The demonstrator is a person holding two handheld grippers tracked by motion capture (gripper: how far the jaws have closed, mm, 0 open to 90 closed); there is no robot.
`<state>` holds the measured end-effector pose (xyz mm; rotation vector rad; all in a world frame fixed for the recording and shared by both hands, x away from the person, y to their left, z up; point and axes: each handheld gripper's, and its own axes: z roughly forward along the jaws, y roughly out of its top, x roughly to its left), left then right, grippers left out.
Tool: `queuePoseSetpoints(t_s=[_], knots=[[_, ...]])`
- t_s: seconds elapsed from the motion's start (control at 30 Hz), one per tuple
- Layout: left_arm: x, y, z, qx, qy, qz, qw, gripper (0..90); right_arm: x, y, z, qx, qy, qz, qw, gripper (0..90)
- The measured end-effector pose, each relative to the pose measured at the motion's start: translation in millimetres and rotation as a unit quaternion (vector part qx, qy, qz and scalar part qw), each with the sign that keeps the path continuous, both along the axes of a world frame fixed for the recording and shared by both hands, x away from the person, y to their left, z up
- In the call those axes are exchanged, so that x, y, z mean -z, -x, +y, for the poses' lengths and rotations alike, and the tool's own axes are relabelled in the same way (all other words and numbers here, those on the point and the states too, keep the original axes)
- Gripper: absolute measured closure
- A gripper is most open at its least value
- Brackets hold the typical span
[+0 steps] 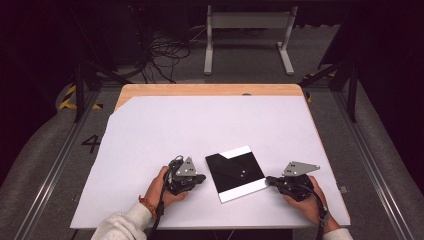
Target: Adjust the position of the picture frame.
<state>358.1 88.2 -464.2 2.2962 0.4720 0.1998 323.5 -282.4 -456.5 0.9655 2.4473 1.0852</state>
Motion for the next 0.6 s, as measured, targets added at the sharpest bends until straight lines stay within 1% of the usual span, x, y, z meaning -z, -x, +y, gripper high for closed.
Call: queuePoseSetpoints(t_s=[0.43, 0.6], knots=[[0.0, 0.1, -0.8, 0.002, 0.000, 0.001, 1.0000, 87.3, 0.6, 8.8, 13.4, -0.035, -0.007, 0.012, 0.9993, 90.0], [0.0, -0.9, -0.7, 0.002, 0.000, 0.001, 1.0000, 86.1, 0.1, 10.6, 17.2, -0.049, -0.003, 0.014, 0.9987, 90.0]])
